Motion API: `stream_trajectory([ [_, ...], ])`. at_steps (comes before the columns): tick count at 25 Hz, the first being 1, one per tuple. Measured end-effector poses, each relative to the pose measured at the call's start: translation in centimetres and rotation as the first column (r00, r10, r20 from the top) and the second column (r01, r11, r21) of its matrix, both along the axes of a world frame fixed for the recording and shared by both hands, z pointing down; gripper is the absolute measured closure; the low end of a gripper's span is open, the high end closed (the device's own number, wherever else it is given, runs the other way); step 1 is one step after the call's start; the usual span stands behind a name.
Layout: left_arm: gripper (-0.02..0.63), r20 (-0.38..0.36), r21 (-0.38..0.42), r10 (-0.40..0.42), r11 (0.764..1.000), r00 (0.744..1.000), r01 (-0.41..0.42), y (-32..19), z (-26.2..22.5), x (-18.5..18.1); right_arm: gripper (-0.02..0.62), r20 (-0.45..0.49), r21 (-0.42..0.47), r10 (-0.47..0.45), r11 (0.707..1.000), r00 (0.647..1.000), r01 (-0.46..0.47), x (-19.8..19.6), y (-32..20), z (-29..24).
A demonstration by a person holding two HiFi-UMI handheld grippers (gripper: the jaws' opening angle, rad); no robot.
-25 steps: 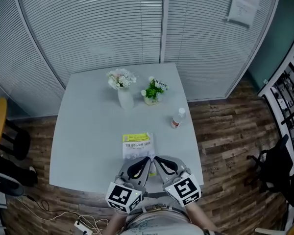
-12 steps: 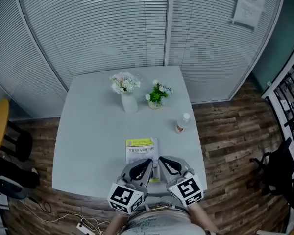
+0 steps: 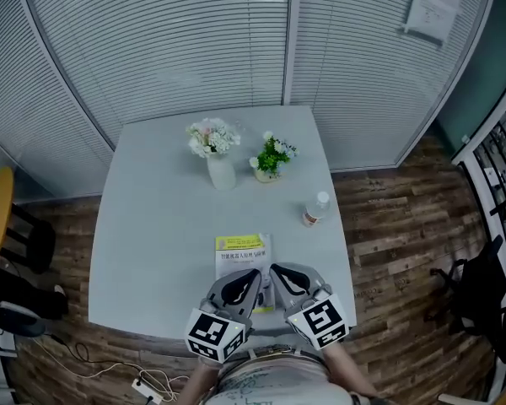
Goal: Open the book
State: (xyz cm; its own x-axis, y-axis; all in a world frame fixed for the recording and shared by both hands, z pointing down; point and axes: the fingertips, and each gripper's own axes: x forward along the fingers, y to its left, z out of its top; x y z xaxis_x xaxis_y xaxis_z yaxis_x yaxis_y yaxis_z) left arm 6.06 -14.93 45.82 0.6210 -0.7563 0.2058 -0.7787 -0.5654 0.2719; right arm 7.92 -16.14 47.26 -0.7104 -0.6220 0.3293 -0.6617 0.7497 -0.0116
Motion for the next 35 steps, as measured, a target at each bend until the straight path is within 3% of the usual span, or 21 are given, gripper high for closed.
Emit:
stream_trajectory([
  [12,0.581,0.062,-0.092,-0.043,0.995,0.997,0.049,-0.7,4.3,0.3,0.594,-0.044,-0.019,-0.033,0.999,0.998,0.032,1.6,-0.2,1.4],
  [24,0.549,0.197,-0.231,0.025,0.973,0.98,0.022,-0.8,10.6,1.8,0.594,-0.055,-0.057,0.003,0.998,0.998,-0.006,4.0,-0.3,2.7],
  [27,0.544,0.265,-0.258,0.054,0.966,0.963,0.017,-0.7,12.7,2.0,0.594,-0.053,-0.057,0.016,0.998,0.998,-0.019,4.4,-0.6,2.7],
  [31,0.532,0.39,-0.282,0.067,0.958,0.918,0.05,-0.3,16.0,1.5,0.594,-0.037,-0.058,0.012,0.998,0.999,-0.015,4.5,-0.4,2.8],
  [35,0.522,0.446,-0.308,0.081,0.949,0.892,0.068,0.0,18.3,1.6,0.594,-0.054,-0.063,0.003,0.998,0.999,-0.007,4.6,-0.1,3.2],
])
